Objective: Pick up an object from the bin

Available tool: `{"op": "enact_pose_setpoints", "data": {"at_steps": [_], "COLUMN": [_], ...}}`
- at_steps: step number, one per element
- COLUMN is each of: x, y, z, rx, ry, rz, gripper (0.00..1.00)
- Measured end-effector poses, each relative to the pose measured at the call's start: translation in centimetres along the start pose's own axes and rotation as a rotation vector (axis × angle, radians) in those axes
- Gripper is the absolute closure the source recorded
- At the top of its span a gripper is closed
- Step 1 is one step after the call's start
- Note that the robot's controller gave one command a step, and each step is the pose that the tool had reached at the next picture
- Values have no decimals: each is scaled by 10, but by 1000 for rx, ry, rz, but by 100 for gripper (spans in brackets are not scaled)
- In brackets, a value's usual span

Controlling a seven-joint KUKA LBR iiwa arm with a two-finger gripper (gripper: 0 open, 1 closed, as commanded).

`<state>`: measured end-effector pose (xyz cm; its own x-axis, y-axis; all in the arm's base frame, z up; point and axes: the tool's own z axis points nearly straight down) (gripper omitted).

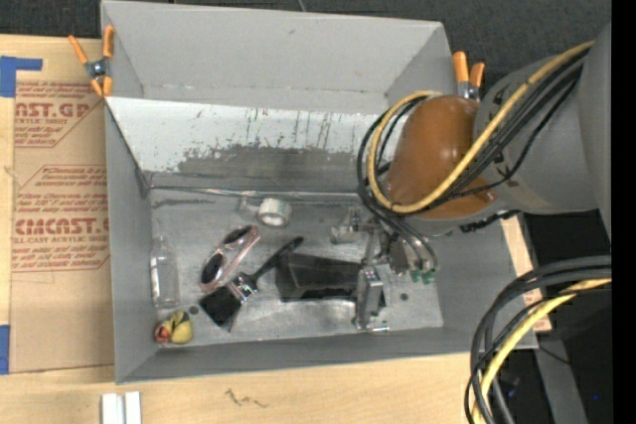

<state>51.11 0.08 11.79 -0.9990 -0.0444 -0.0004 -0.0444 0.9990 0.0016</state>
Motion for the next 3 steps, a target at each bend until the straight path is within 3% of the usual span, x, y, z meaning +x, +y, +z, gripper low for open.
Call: {"op": "enact_pose_setpoints", "data": {"at_steps": [1,2,3], "x": [13,11,11], "y": [1,25,25], "z": [43,46,46], "rx": [3,1,1], "ry": [-21,-13,-13], "rz": [23,18,18], "gripper": [0,100,100]}}
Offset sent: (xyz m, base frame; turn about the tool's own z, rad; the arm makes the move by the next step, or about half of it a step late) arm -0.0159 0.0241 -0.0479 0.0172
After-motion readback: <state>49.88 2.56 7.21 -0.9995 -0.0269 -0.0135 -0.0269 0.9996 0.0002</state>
